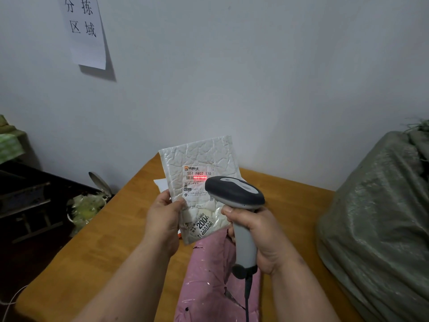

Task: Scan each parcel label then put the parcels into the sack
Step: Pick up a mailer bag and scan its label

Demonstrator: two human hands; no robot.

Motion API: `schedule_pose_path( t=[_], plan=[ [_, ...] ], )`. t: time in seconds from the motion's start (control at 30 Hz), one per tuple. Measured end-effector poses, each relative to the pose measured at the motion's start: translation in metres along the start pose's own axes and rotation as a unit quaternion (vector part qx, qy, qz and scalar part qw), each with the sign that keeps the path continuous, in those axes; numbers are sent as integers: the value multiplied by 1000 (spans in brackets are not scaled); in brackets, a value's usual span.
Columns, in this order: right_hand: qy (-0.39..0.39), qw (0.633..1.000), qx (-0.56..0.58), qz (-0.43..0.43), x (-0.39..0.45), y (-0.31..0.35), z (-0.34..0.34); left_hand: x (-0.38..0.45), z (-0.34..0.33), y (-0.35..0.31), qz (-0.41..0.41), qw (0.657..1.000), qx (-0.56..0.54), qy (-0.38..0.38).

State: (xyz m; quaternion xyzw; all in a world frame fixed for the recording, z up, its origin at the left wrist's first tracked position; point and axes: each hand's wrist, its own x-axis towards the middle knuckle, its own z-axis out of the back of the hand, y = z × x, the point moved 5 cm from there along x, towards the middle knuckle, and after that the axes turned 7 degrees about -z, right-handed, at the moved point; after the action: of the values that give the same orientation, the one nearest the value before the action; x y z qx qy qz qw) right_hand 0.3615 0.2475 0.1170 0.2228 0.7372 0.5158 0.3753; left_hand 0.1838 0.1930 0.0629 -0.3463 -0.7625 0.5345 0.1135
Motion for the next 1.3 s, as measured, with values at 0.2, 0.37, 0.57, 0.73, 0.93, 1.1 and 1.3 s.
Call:
schedule_pose_path(
  t=[0.2, 0.37, 0.57, 0.73, 0.93, 1.1, 1.3],
  plan=[
    [0, 1000, -5, -7, -5, -1, 12, -7, -3, 7, 0, 1000, 18, 1],
    [-31, 999, -15, -4, -14, 1, 30, -13, -11, 14, 1, 1000, 11, 6],
    [-192, 979, -24, 67, -40, 13, 86, -26, -51, 32, 35, 998, -14, 54],
    [-280, 959, 23, 40, -72, 15, 123, -38, -103, 27, 70, 987, -31, 143],
    [-325, 941, 69, 66, -107, 14, 146, -68, -149, 23, 45, 969, -36, 240],
    [-405, 896, 121, 133, -146, 32, 181, -102, -198, 26, -32, 921, 94, 377],
    [-441, 850, 170, 232, -200, 65, 251, -153, -289, 22, -129, 870, 184, 438]
  ],
)
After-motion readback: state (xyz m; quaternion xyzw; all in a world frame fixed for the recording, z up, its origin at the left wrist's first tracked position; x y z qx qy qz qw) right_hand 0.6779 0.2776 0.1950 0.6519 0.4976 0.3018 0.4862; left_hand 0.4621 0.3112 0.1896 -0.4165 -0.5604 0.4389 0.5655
